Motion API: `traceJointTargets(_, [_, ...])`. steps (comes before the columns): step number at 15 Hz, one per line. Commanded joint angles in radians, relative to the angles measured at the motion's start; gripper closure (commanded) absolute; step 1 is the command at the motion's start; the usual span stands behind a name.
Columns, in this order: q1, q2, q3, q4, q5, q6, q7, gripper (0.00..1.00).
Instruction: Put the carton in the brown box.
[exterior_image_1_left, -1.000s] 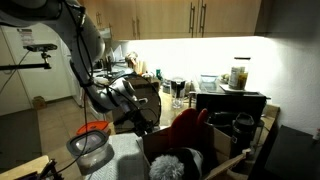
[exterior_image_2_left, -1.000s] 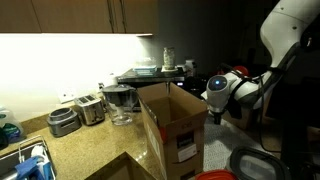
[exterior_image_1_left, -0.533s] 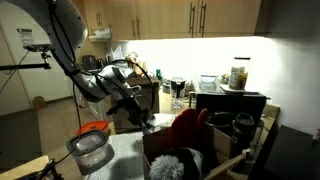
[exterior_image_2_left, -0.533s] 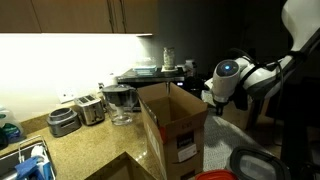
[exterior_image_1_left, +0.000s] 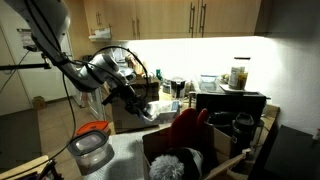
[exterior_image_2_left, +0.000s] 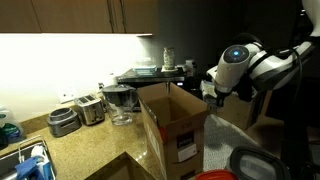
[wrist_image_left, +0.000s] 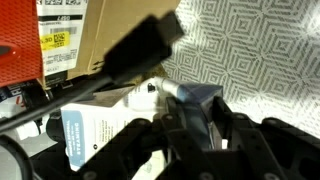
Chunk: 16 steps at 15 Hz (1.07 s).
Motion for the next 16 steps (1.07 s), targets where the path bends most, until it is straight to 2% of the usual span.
traceJointTargets(1, [-0.011,-0.079,0.044,-0.032,-0.032,-0.039,0.021,0.85])
traceJointTargets(9, [-0.001,-0.099,0.116,0.028,-0.032,-0.047,-0.007,0.85])
traceJointTargets(16, [-0.007,-0.131,0.127,0.124,-0.019,-0.029,-0.088,0.85])
